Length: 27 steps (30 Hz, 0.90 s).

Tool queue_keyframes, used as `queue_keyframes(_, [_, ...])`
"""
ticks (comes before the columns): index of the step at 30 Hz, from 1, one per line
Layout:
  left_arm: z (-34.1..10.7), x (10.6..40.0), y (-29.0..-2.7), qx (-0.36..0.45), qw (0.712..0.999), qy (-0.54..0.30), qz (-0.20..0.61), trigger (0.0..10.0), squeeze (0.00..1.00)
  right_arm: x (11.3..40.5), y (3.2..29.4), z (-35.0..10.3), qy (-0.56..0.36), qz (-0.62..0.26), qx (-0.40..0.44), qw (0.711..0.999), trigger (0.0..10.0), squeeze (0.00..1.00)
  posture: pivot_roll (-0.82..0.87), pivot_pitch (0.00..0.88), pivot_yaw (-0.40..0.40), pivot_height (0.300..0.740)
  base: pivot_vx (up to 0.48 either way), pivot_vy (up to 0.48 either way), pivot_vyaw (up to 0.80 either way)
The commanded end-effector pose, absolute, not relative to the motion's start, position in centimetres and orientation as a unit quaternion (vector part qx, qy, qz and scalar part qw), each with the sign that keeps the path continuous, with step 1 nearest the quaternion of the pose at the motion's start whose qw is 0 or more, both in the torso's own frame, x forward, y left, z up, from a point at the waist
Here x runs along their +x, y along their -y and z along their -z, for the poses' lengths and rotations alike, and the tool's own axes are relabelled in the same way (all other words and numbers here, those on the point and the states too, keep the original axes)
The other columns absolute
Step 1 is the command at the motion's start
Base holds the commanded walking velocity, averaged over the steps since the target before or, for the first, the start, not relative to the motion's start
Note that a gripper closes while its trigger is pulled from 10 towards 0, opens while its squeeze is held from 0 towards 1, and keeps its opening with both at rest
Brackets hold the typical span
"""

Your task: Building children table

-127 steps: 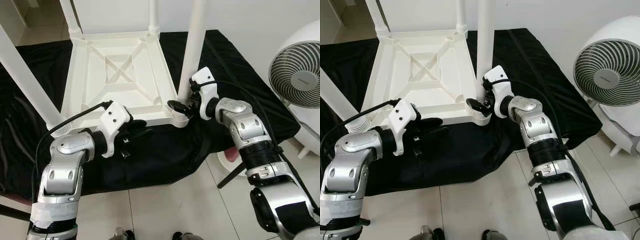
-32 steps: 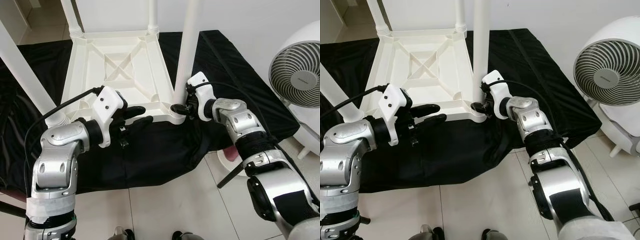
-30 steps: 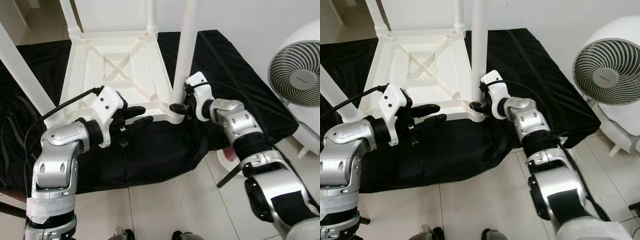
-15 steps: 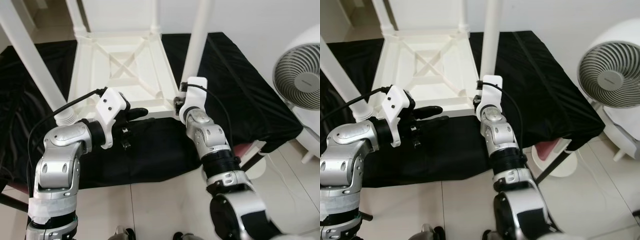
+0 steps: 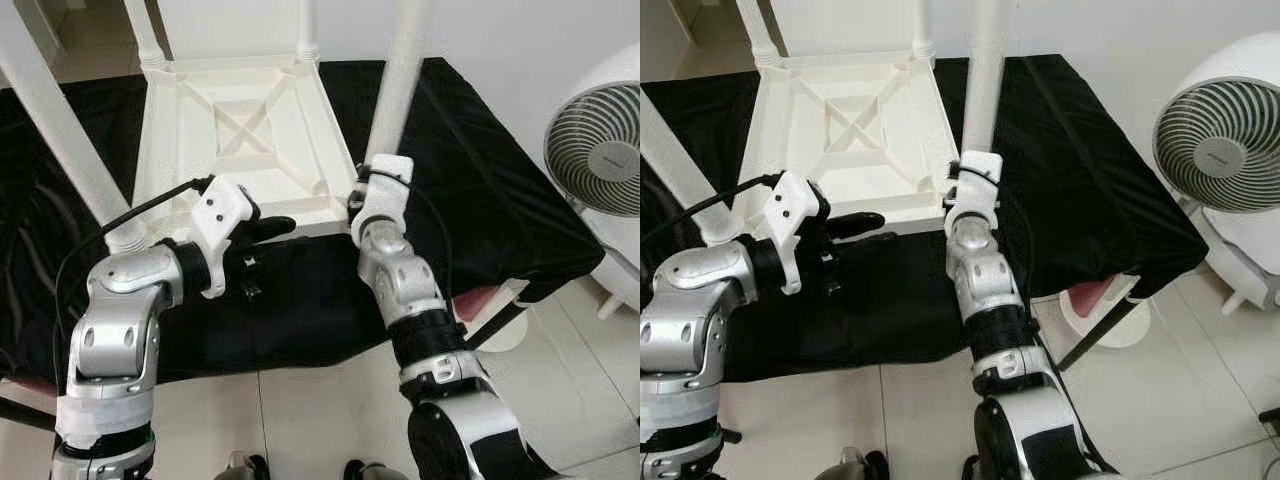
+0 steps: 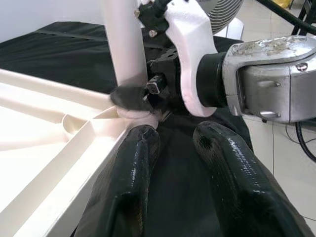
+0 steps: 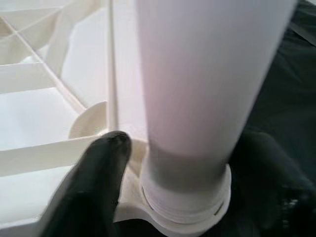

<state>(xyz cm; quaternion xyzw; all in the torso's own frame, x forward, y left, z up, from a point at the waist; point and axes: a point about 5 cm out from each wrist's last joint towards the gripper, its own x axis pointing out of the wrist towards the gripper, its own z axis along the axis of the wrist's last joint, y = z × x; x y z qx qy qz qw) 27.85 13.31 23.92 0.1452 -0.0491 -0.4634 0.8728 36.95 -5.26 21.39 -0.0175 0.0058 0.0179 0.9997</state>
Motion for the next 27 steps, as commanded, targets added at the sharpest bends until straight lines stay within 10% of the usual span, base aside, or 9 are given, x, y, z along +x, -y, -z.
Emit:
queue_keyframes(1, [-23.9,28.5,-13.9,0.141,0.913,0.058,0.379,10.0,0.00,36.2,3.9,-21.7,0.008,-0.047,-0.026,0.999,10.0,0.64,-0.05,0.137,0.010,0.740,0.000,0.000,0.00])
queue_keyframes(2, [-23.9,28.5,-13.9,0.141,0.913,0.058,0.379,10.0,0.00,36.2,3.9,-21.7,0.008,-0.047,-0.026,0.999,10.0,0.64,-0.05,0.137,0.010,0.740,0.000,0.000,0.00])
queue_keyframes(3, [-23.8,28.5,-13.9,0.141,0.913,0.058,0.380,10.0,0.00,35.8,3.7,-21.9,0.023,-0.069,-0.036,0.997,10.0,1.00,-0.06,0.136,0.012,0.740,0.000,0.000,0.00])
queue_keyframes(5, [-23.8,28.6,-13.9,0.141,0.912,0.057,0.380,10.0,0.00,35.5,3.6,-22.1,0.036,-0.090,-0.047,0.994,10.0,1.00,-0.06,0.136,0.012,0.740,0.000,0.000,0.00])
queue_keyframes(6, [-23.8,28.6,-13.9,0.141,0.912,0.058,0.380,10.0,0.00,35.4,3.7,-22.6,0.056,-0.108,-0.062,0.991,10.0,0.00,-0.05,0.135,0.012,0.740,0.000,0.000,0.00])
queue_keyframes(27, [-23.9,28.6,-14.1,0.145,0.914,0.057,0.374,10.0,0.00,39.8,8.2,-23.9,-0.013,-0.176,-0.120,0.977,10.0,0.00,-0.03,0.148,0.012,0.740,0.000,0.000,0.00])
